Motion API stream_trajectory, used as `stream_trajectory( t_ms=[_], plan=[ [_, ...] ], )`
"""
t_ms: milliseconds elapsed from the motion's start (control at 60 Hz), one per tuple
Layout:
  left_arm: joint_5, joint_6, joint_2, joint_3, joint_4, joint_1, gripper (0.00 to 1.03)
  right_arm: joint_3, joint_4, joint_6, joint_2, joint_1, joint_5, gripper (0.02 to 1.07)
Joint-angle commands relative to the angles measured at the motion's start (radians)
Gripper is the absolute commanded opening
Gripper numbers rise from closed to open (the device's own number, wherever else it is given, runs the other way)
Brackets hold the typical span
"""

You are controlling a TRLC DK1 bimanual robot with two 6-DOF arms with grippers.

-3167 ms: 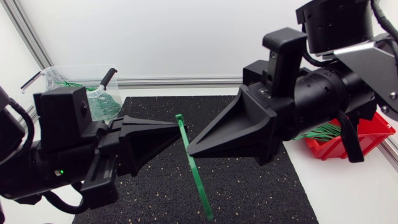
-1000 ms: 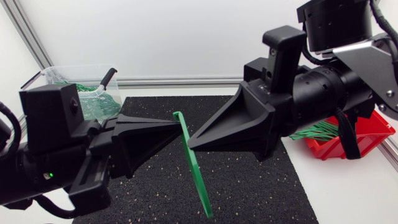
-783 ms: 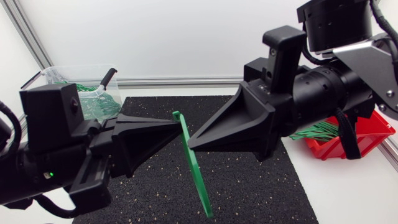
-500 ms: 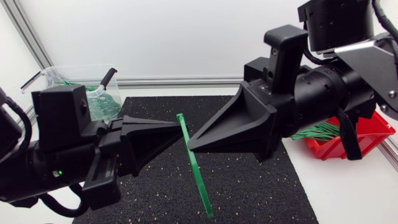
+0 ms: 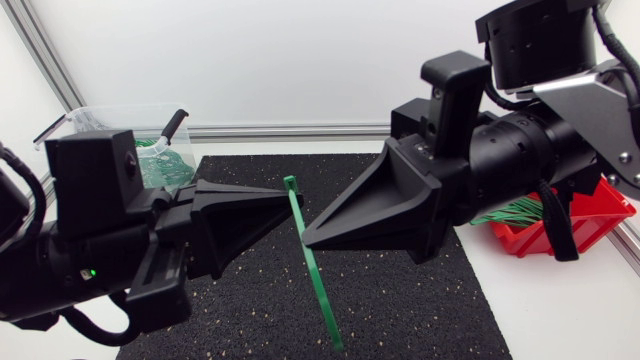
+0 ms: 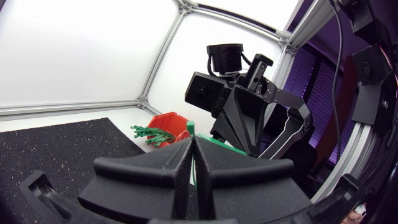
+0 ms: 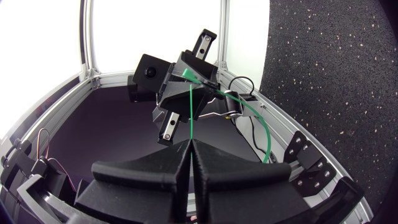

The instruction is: Take a green cable tie from the red box, thread the tail through the head to close it, then place it in the transparent bin on the left.

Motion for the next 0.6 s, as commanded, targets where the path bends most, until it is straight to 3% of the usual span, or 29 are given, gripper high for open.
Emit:
stream_trajectory(
  t_ms=[0,583],
  plan=[
    [-0.003,-0.014,-0.004,0.032,0.003,-0.002,0.04,-0.022,0.016,0.003,-0.005,-0.005,-0.005,0.08],
    [-0.020,-0.014,-0.034,0.021,-0.021,-0.031,0.04,-0.016,0.026,0.008,-0.002,-0.013,0.007,0.08]
  ],
)
